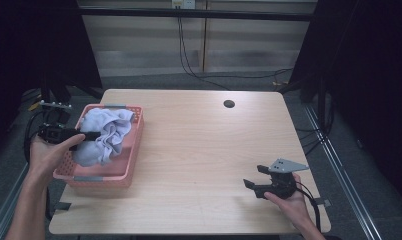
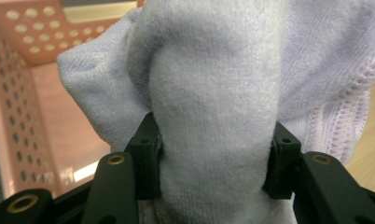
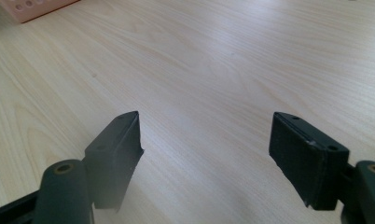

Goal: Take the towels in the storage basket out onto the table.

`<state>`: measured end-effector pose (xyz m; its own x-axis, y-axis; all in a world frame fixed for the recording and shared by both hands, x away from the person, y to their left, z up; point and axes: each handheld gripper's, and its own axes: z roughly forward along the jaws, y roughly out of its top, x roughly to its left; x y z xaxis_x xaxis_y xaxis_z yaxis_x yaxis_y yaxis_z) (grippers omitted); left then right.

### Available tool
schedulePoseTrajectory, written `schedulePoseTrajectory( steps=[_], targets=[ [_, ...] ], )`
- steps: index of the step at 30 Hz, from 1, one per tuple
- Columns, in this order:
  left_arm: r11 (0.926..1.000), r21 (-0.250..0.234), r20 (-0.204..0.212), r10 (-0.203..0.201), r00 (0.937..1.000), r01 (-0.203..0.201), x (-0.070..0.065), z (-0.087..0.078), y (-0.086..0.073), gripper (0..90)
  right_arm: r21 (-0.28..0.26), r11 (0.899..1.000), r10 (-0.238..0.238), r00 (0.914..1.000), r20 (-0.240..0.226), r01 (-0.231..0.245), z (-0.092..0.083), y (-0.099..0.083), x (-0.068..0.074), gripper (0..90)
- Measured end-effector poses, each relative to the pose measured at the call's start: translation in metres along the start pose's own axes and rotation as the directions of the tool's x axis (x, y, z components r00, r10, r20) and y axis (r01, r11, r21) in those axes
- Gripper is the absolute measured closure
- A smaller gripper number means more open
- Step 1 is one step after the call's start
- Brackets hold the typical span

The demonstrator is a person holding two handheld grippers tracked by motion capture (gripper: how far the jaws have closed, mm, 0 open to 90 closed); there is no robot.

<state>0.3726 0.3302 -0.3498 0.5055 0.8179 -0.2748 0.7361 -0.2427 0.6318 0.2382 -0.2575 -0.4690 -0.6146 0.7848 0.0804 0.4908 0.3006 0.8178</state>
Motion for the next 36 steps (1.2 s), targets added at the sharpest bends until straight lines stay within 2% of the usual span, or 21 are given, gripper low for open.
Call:
schedulePoseTrajectory(
  steps=[5,8,10,13,18,22,25,28,29,31,36],
  targets=[
    [0.9994,-0.008,0.004,0.032,0.9995,-0.032,-0.018,0.001,0.005,50.0,-0.002,1.000,-0.002,1.0000,0.002,0.002,-0.001,0.000,0.000,24.9],
    [0.9978,-0.006,0.004,0.066,0.9978,-0.066,-0.030,0.003,0.008,50.0,-0.002,1.000,-0.001,1.0000,0.001,0.001,-0.001,0.000,0.000,24.9],
    [0.9972,-0.009,0.017,0.075,0.9971,-0.074,-0.038,0.003,0.010,50.0,-0.002,1.000,-0.002,1.0000,0.001,0.002,-0.001,0.000,0.000,24.8],
    [0.9951,-0.011,0.008,0.098,0.9952,-0.098,-0.051,0.004,0.014,50.1,-0.003,1.000,-0.001,1.0000,-0.001,0.001,-0.001,0.000,-0.001,24.8],
    [0.9925,-0.020,0.043,0.121,0.9916,-0.121,-0.067,0.009,0.022,50.1,-0.002,1.000,-0.003,1.0000,-0.002,0.003,0.000,0.000,0.000,24.8],
    [0.9886,-0.018,0.049,0.150,0.9874,-0.149,-0.080,0.018,0.029,50.0,-0.005,1.000,-0.002,1.0000,-0.001,0.002,-0.001,0.001,-0.001,24.8],
    [0.9855,-0.032,0.087,0.169,0.9818,-0.167,-0.089,0.025,0.034,50.0,-0.006,1.000,-0.001,1.0000,-0.001,0.001,-0.001,0.001,-0.001,24.8],
    [0.9785,-0.014,0.089,0.206,0.9744,-0.206,-0.101,0.034,0.038,50.1,-0.006,1.000,-0.002,1.0000,0.000,0.002,-0.001,0.001,-0.001,24.7],
    [0.9786,-0.016,0.099,0.206,0.9736,-0.205,-0.105,0.038,0.039,50.1,-0.006,1.000,-0.003,1.0000,-0.001,0.003,-0.001,0.001,-0.001,24.8],
    [0.9751,-0.015,0.130,0.221,0.9665,-0.221,-0.112,0.043,0.041,50.1,-0.007,1.000,-0.004,1.0000,-0.002,0.004,-0.001,0.001,-0.001,24.8],
    [0.9708,-0.023,0.148,0.239,0.9596,-0.239,-0.129,0.053,0.049,50.0,-0.009,1.000,-0.001,1.0000,-0.002,0.001,-0.002,0.001,-0.002,24.7]
  ],
)
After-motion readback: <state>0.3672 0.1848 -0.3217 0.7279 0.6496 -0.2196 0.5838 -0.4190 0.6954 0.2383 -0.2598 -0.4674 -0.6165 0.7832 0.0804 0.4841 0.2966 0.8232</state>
